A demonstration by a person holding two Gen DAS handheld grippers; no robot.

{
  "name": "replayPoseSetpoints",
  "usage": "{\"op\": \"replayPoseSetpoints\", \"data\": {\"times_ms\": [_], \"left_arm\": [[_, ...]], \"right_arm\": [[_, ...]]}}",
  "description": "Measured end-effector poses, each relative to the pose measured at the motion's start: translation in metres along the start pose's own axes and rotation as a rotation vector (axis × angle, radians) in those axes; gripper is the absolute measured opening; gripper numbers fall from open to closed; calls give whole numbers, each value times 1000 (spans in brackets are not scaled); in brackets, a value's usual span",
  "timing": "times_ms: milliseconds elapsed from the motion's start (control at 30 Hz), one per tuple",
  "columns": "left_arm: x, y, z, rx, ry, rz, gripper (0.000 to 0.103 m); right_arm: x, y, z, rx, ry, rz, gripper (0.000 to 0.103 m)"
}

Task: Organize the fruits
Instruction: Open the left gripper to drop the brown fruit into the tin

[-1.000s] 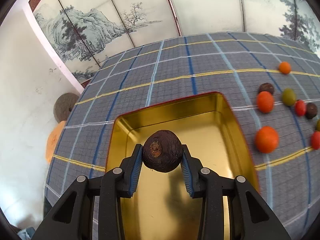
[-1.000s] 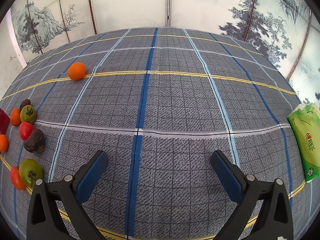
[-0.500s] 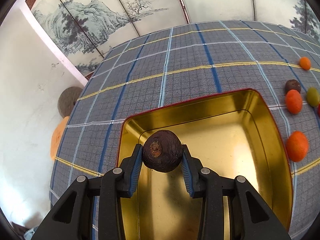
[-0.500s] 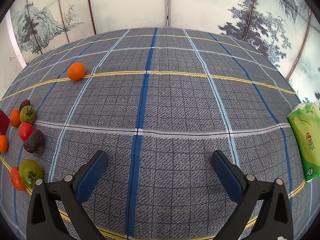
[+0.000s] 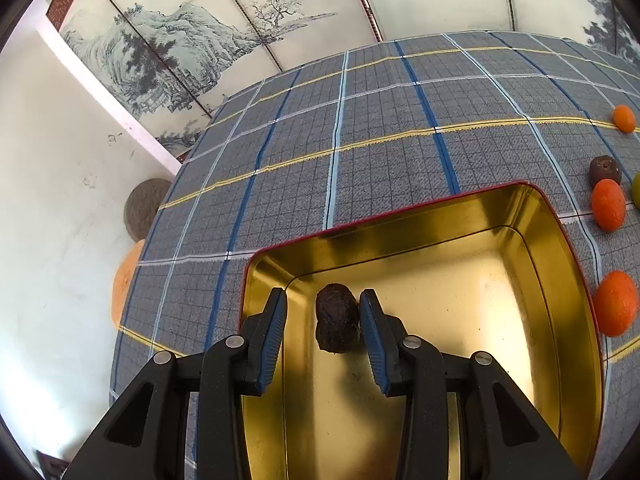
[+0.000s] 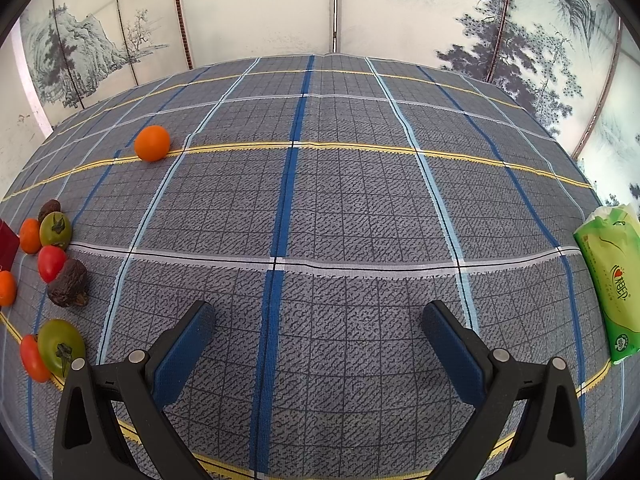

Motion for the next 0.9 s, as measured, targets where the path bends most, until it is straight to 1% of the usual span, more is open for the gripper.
{"op": "replayPoseSetpoints", "data": {"times_ms": [233,300,367,433,567,667,900], "left_arm": [[-3,-1,-5,20,2,-19,41],[-5,0,-12,34,5,-28,44],[-7,1,-21,56,-7,-39,54],[-8,2,-31,79,-16,-48,59],[-11,8,-54,118,-28,-72,64],[-12,14,-74,144,-6,-110,69],[-7,31,-123,197,42,-173,75]], "right_arm": [[0,0,0,0,1,0,103],[1,0,0,0,1,2,103],[1,0,1,0,2,3,103],[1,0,1,0,2,3,103],[1,0,1,0,2,3,103],[1,0,1,0,2,3,103],[1,0,1,0,2,3,103]]}}
Point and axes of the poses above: each gripper's, at about its wrist camera, not at the fingertips, and z roughly the way its jaws point, x to its right, y to its underside, the point moved 10 cm from there along z, roughly the way its jaws point, and after that the axes turned 1 degree about y, right-handed, at the moved point
